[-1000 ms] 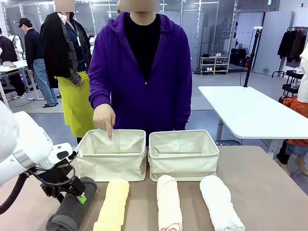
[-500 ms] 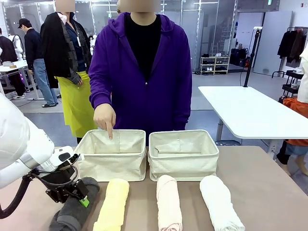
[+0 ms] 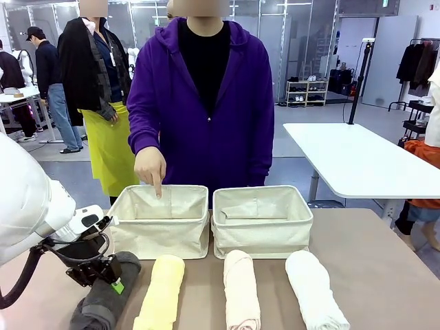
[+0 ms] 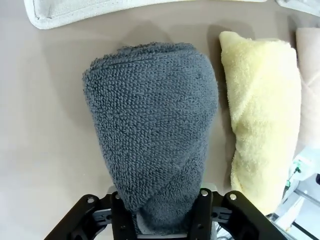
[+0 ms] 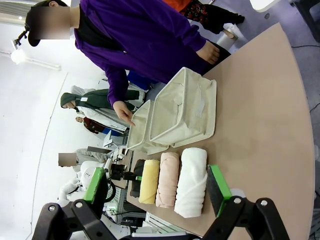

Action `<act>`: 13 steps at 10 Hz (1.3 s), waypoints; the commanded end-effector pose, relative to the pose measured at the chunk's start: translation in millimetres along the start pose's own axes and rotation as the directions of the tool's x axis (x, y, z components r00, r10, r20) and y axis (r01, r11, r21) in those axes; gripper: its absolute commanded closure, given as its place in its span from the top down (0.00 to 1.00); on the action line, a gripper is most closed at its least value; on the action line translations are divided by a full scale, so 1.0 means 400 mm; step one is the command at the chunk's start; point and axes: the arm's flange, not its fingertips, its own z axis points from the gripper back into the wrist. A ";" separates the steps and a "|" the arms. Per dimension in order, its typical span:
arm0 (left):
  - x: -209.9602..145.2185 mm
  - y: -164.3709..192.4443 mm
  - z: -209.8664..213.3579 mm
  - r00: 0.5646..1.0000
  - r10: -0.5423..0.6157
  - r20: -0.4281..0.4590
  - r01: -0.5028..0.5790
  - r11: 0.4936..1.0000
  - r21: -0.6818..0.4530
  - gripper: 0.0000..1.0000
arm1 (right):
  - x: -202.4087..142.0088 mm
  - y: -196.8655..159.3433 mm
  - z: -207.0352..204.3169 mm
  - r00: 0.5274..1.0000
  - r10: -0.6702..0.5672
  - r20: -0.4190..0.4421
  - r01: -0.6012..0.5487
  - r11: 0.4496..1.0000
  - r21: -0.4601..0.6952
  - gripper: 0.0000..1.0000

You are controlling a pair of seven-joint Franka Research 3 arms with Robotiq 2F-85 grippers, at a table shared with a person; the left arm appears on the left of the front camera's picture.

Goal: Divide the towels into two baskets.
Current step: Pick up one hotel-folded towel and place it in the Fabric basket indicated by the person.

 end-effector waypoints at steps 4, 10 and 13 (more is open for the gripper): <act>-0.003 0.003 -0.008 1.000 -0.004 -0.016 0.004 1.000 -0.001 0.38 | -0.005 0.006 0.005 1.000 0.013 0.001 -0.013 1.000 0.005 1.00; -0.003 -0.177 0.200 0.904 -0.368 -0.217 0.344 0.928 -0.141 0.38 | -0.005 0.006 0.005 1.000 0.013 0.001 -0.013 1.000 0.005 1.00; 0.025 -0.310 0.339 0.754 -0.636 -0.164 0.651 0.756 0.066 0.38 | -0.005 0.006 0.005 1.000 0.013 0.001 -0.013 1.000 0.005 1.00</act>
